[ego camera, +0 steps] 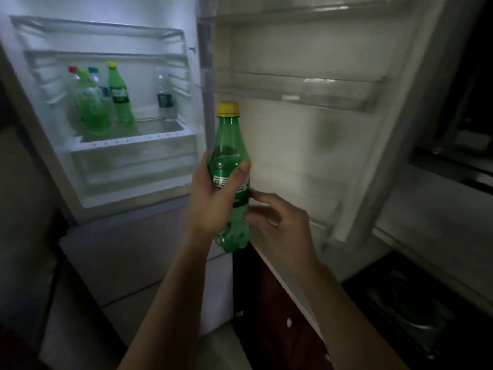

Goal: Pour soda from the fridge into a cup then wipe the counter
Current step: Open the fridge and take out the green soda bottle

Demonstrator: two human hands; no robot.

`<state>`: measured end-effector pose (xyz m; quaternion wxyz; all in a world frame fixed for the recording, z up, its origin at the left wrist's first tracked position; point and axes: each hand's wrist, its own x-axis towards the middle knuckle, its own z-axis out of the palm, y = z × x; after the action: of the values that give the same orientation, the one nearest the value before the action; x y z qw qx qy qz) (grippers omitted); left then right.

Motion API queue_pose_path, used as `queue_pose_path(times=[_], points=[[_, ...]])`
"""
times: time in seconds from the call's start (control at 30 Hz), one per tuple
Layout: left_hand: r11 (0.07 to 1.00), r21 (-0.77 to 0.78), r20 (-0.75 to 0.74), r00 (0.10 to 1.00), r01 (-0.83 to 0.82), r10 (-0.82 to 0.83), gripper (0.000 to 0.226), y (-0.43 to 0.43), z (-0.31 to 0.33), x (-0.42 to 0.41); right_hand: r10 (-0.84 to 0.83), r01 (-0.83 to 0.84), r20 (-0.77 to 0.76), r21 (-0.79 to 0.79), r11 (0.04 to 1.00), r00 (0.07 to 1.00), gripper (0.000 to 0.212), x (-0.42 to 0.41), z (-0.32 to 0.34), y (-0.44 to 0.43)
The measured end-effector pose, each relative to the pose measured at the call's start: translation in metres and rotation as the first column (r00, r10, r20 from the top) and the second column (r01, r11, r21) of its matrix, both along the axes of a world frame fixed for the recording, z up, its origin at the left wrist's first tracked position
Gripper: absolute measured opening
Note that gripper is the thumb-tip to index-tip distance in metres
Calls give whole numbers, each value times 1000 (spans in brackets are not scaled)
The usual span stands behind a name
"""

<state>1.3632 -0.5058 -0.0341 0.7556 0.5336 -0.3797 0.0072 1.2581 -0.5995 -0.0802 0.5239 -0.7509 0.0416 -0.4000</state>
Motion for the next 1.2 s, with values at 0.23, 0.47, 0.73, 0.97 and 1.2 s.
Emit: queue_pose_path(times=[0.23,0.47,0.73,0.97,1.2], points=[[991,65,109,986,121,-128,44,-49,26,-94,-174,166,94,86,982,980,38,-105,16,-34],[952,75,148,941,297,-305,35,-104,9,-211,-324,322,80,39,946,943,46,-233,4,-74],[878,157,91,879,452,-469,40,-173,-23,-327,-526,526,14,-11,850,850,56,-359,-27,-114],[698,151,148,682,700,-716,29,-211,-34,-409,-741,740,13,19,672,672,58,-444,-33,-109],[359,107,140,343,927,-929,37,-215,-56,-484,-925,924,-1,61,379,380,57,-508,-46,-54]])
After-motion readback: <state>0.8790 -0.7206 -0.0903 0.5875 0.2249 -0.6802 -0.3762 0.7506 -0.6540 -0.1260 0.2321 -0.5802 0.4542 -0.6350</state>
